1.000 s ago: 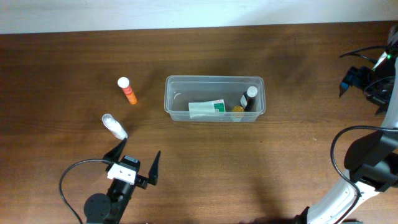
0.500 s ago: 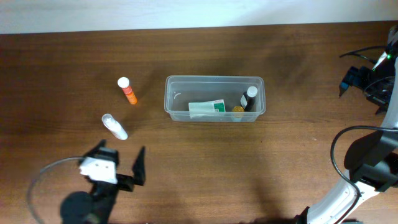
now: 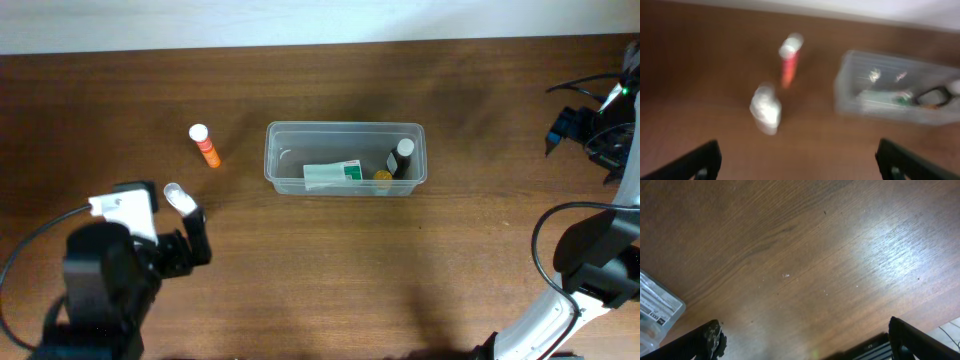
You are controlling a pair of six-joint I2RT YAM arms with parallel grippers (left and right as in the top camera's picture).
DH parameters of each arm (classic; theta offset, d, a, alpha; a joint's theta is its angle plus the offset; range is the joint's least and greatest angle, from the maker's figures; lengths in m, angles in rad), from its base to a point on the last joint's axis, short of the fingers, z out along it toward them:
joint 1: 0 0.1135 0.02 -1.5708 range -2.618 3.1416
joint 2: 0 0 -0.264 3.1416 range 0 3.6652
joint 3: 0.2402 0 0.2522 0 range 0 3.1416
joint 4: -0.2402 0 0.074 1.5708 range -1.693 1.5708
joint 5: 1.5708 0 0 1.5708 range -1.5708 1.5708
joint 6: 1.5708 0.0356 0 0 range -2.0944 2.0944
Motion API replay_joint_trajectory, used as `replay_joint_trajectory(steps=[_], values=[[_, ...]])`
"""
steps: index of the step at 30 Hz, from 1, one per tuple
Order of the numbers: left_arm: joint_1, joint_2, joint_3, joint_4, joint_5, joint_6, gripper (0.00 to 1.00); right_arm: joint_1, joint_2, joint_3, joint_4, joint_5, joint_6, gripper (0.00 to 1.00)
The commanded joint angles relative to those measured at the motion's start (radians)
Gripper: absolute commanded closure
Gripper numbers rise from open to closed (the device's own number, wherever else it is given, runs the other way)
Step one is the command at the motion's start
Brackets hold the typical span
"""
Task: Pack container
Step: 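Move the left gripper over the white spray bottle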
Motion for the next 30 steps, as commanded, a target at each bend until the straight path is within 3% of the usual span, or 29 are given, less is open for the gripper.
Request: replay_joint_trajectory(steps=[1,4,8,17,30], values=[[0.036,0.160,0.191,-0.145,-0.138,-0.204,0.01,0.000,-0.037,0.000,0.001,0.016,0.009,0.02],[0.050,0.346,0.382,-0.325,-0.099,-0.203,0.01,0.000,-0.037,0.000,0.001,0.016,0.009,0.02],[0.050,0.506,0.489,-0.450,0.032,-0.203,0.01,0.000,-0.037,0.000,0.000,0.016,0.009,0.02],[0.156,0.667,0.489,-0.466,0.034,-0.483,0.01,0.000,-0.037,0.000,0.001,0.016,0.009,0.02],[0.195,0.897,0.489,-0.428,0.097,-0.508,0.01,0.000,-0.037,0.000,0.001,0.016,0.009,0.02]])
